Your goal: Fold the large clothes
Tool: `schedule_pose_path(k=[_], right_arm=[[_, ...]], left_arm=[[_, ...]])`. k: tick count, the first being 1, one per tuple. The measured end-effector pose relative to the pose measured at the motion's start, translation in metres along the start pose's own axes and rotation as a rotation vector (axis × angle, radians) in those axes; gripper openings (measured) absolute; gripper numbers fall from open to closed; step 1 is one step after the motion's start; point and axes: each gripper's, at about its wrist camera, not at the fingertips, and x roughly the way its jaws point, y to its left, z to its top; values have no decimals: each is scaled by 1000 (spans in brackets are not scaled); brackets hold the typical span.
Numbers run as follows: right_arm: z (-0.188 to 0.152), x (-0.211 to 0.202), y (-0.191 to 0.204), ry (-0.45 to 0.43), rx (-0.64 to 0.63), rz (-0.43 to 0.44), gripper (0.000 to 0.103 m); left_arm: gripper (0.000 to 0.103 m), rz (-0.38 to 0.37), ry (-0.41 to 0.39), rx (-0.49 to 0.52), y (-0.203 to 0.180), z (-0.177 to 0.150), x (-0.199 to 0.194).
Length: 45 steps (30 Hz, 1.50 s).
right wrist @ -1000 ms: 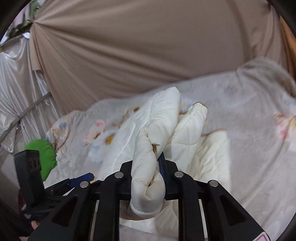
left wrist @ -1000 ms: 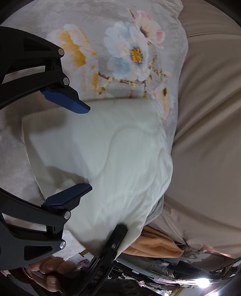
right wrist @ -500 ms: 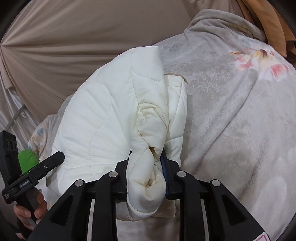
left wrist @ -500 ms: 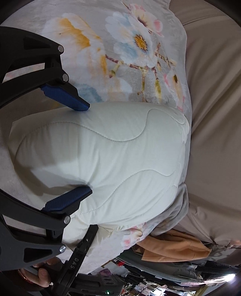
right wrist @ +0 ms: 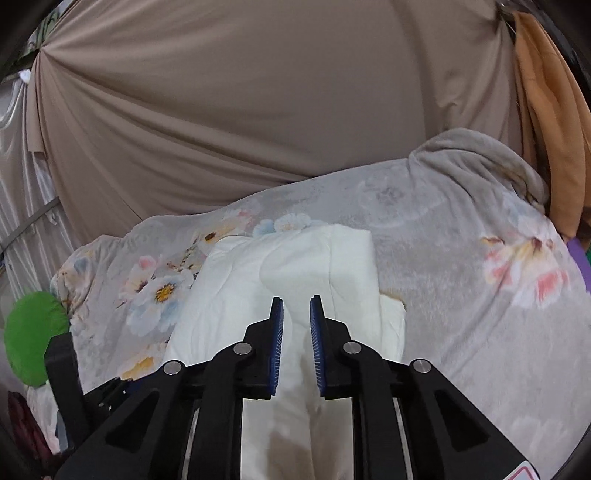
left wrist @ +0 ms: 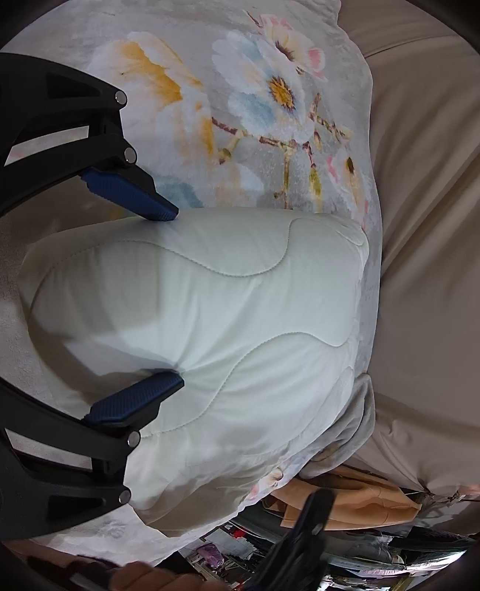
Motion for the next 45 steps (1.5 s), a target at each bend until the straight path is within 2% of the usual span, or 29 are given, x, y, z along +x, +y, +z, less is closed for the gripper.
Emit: schedule_pose_path(k=[4,6,8,13,18,20,23,25,27,30,32,33,34,36,38,39,41,42,44,45], right_arm=[[6,53,-6,100,-7,-48,9],[-4,83,-17,174,9,-75,8],[-16,102,-30,206,32,-68,4],[-35,121,-41,212,35,-59,2],[-33,115,-41,196,50,-49,2],[-28,90,-41,164,101,-30,5],[-30,33,-34,100,98,-20,25],[-42,0,-35,76,107,-20,53],[-61,-16,-44,101,155,14,57],[-85,-9,-59,175,265,111,57],[-95,5,-59,213,285,127,49],[-96,9,-55,222,273,137,34],[-93,7,-48,210,249,119,26],[-82,-9,-33,149,195,112,18],[-68,-39,-18,41,149,207,15],[-66,-48,-12,7,125,221,14],[-68,-51,-4,-19,87,176,13],[-75,-41,-10,16,104,150,13],[-98,4,-35,174,178,120,13],[-108,22,-46,216,213,124,14]], left_arm=[[82,-5,1,-1,0,0,0],[82,-13,0,-1,0,0,0],[84,-19,-11,-3,-1,0,-1],[90,-32,-20,3,-4,-2,5],[90,-62,13,-43,5,1,9],[85,-64,14,-37,6,5,0],[84,-23,-59,18,2,12,-27],[84,-24,-104,48,-1,17,-44],[85,-48,-127,56,-6,23,-52],[85,-55,-131,79,-19,29,-44],[85,-37,-107,90,-26,30,-28],[84,-27,-80,87,-28,30,-18],[81,-26,-58,77,-29,29,-12],[80,-20,-53,55,-27,28,-13],[80,-25,-86,54,-26,29,-25],[81,-24,-110,57,-26,29,-32],[81,-3,-133,72,-28,30,-37],[81,6,-124,79,-28,29,-33],[81,21,-75,76,-27,26,-17],[82,17,-47,71,-26,23,-8]])
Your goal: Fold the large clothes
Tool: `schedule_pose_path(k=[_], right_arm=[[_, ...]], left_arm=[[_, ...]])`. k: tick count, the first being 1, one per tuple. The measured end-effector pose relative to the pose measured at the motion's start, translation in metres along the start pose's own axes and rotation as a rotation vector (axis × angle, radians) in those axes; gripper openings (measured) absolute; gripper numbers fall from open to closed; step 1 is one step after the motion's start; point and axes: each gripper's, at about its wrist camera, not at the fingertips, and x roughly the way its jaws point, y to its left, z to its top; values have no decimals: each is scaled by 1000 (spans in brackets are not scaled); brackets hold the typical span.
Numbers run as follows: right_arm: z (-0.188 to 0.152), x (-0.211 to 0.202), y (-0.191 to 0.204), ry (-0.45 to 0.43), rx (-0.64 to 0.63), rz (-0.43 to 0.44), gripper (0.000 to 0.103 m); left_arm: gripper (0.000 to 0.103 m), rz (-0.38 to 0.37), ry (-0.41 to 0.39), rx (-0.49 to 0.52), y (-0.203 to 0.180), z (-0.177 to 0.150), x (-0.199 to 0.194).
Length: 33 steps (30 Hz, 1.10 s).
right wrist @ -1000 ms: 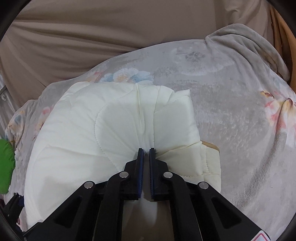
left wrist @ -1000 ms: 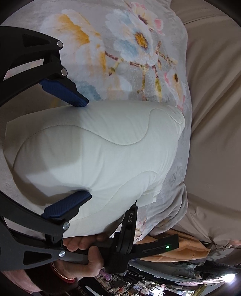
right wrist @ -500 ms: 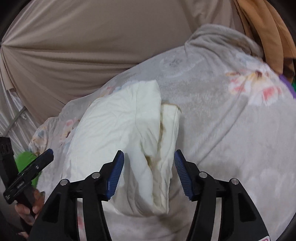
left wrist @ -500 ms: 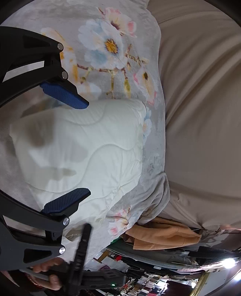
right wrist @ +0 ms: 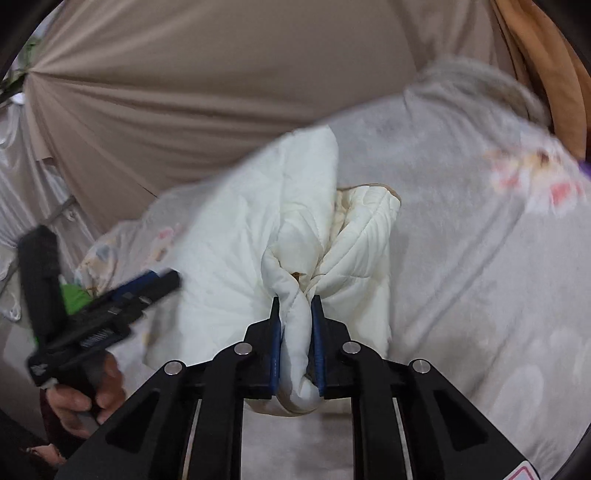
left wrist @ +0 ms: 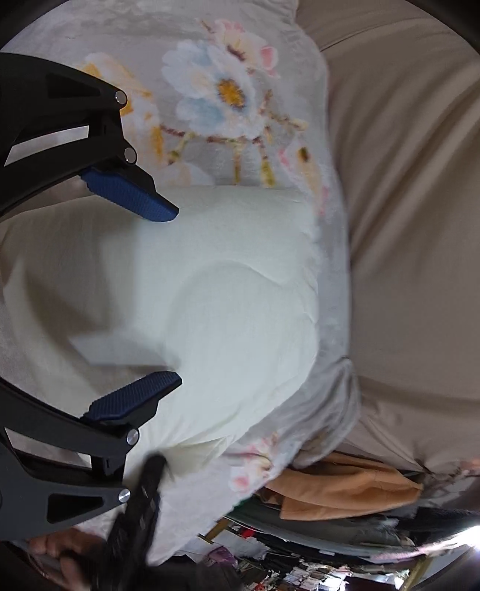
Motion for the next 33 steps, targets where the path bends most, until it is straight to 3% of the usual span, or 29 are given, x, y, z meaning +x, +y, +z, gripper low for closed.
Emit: schedule_pose_path(k=[2,5,9,11,15,18,21,26,30,33], right_arm=[[1,1,-10,15,62,35,14],[8,-30,11,-86,-19,23,14],[1,11,-9,20,6,-22,20],[2,8,-6,19,7,-32,21],[10,-31,10,-61,-29,-99,25],[18,-62,27,-170,-83,-167,26],[32,-75,51,-227,-163,-169,24],[49,-40,68,-170,-219,-178,14],[46,11,47,-52,-181,-212,11],[39,38,29,-4,-155,-180,10]], left_arm=[[84,41,-4,18,-3,-5,4],[84,58,-11,22,-5,-6,5],[87,49,-7,28,-7,-7,7],[88,80,-11,49,-12,-9,8],[88,87,-18,38,-11,-9,9],[88,85,-19,30,-9,-9,9],[89,91,-22,33,-10,-9,9],[89,93,-22,34,-10,-10,9],[90,91,-21,35,-10,-10,10],[92,94,-16,47,-11,-12,14]])
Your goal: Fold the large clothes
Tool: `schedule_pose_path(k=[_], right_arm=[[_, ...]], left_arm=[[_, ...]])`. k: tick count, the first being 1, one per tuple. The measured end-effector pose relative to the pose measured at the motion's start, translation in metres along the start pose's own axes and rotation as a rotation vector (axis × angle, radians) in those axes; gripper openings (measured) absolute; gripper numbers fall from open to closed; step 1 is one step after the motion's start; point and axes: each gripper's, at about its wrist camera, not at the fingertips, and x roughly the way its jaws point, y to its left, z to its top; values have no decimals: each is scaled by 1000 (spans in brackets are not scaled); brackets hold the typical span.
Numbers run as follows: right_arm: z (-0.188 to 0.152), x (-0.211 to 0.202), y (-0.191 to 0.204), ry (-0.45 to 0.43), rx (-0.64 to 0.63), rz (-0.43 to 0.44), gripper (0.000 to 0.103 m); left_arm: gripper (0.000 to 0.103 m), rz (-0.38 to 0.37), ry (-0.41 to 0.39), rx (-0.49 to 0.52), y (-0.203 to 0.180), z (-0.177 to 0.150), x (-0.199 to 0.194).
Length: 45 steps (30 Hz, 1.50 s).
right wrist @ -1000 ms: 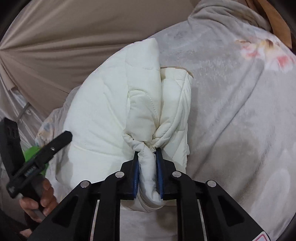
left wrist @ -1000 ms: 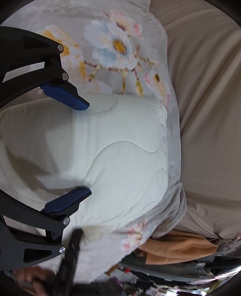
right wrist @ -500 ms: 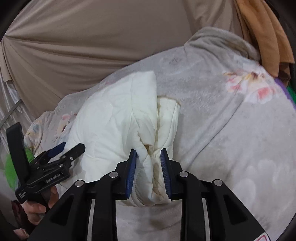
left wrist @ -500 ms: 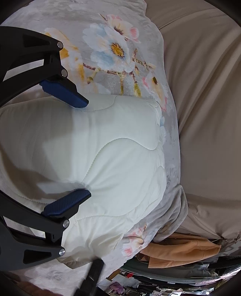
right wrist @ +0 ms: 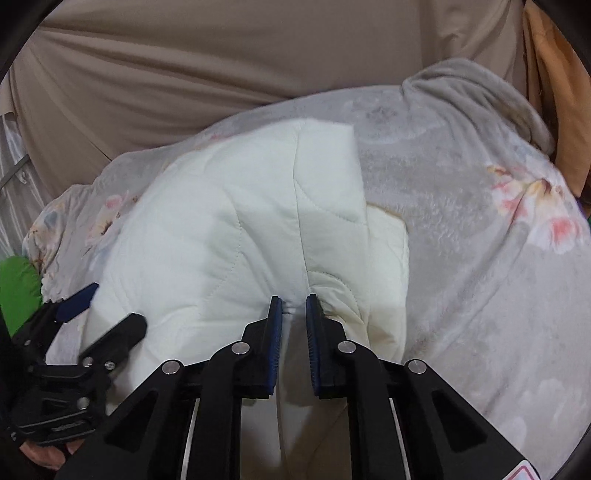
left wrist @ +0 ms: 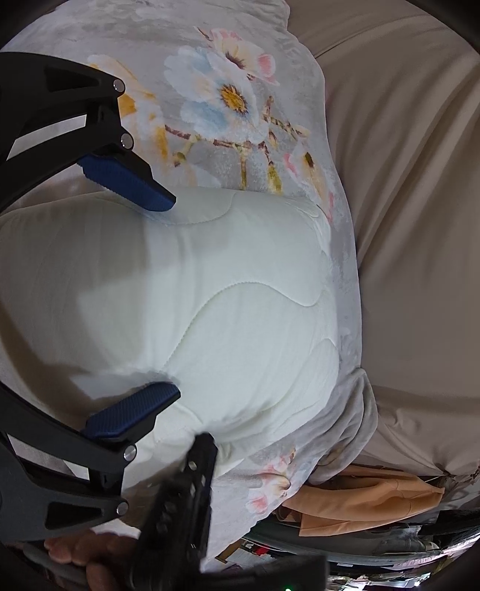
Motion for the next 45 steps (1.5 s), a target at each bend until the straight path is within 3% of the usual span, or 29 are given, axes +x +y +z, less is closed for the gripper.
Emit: schedule_pose_path(k=[4,8,9,12,16,18,20,22,25,29,32,37,45], right_arm=[[-2,5,1,-2,-24,2,10],[0,-27,-15,-49,83,96,14],[0,-40,-19,-73,107,116,21],[-5,-70,-30,-128,134,78,58],[-15,-62,-44,-44,152,100,71],[-21,-44,-52,14,182,116,73],[-27,-28,-58,60,221,188,75],[-29,-16,-60,91,251,239,77],[-31,-4,-59,116,257,248,83],[-33,8,-59,146,283,282,88],[-33,12,-61,154,291,292,88],[-28,17,-55,159,280,287,88],[-25,23,-41,163,280,291,88]], left_arm=[[98,15,-3,-4,2,-4,9],[98,-55,27,-75,22,4,3],[98,-71,31,-104,31,7,-2],[97,-71,7,-155,54,11,-20],[98,-109,48,-218,80,10,-23],[98,-149,105,-266,88,2,-11],[98,-173,147,-303,91,-7,1],[98,-222,163,-342,93,-14,9],[98,-256,179,-357,90,-16,17],[98,-250,184,-285,67,-10,23],[98,-181,171,-239,52,-8,24],[98,-132,150,-219,45,-7,27],[98,-122,138,-201,45,-6,33]])
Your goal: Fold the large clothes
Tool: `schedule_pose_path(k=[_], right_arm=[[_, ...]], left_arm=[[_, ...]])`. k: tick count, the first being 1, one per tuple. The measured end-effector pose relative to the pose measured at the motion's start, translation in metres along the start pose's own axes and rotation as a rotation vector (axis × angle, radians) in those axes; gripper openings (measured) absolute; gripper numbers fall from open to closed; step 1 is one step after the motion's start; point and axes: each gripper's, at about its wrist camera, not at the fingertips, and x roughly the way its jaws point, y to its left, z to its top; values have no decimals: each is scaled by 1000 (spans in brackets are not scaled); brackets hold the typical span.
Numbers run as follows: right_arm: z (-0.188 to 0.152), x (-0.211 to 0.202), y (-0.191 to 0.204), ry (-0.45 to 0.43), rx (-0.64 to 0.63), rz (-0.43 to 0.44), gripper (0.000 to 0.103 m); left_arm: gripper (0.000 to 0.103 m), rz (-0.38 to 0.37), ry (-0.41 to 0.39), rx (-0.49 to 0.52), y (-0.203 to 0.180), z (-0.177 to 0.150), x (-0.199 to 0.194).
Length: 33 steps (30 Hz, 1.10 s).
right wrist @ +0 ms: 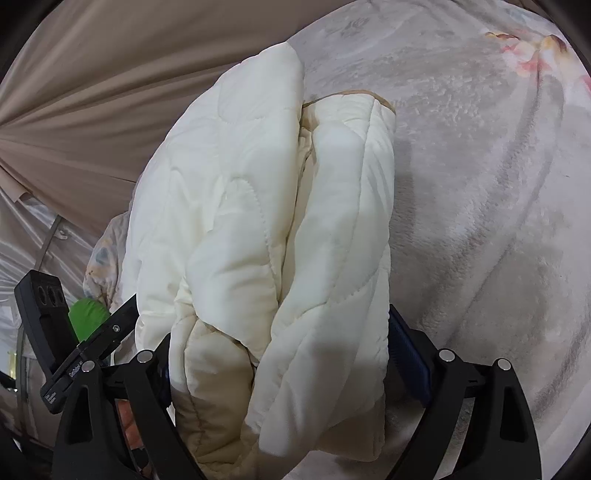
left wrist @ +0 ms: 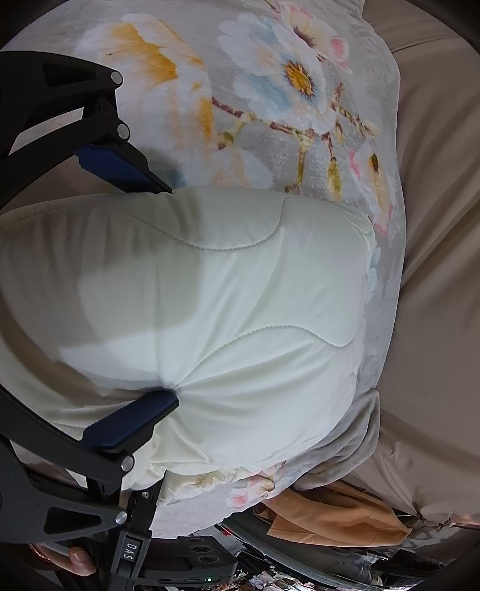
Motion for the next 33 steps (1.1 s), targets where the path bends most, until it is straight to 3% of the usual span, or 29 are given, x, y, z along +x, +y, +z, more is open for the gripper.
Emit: schedule_pose_path(k=[5,8,9,10,12,19,25,27,28,30,33], right_arm=[[-1,2,5,-15,-3,10,84],[-4,-5,17,-66,-38,2,68],[-5,-11,23,-89,-61,-10,58],[-7,-15,31,-112,-81,-23,49],[-7,-27,43,-156,-96,-23,40],[-11,-82,91,-300,-173,5,34],[-18,-155,160,-529,-363,13,31],[-17,-167,191,-571,-430,-1,30],[-14,-165,201,-560,-454,13,28],[-9,-147,223,-491,-487,4,25],[-11,-94,209,-335,-412,-94,25]], left_arm=[[98,-3,-18,12,-1,0,1],[98,-30,-17,-1,0,5,-4],[97,-41,-18,-1,0,7,-7],[93,-44,-24,8,-2,10,-12],[87,-50,-55,33,-6,17,-25],[77,-49,-263,158,-27,44,-101],[74,-79,-483,255,-39,60,-182],[55,-137,-589,356,-46,59,-212],[54,-138,-619,402,-51,59,-222],[56,-30,-640,426,-57,61,-231],[60,-1,-535,345,-31,65,-217]])
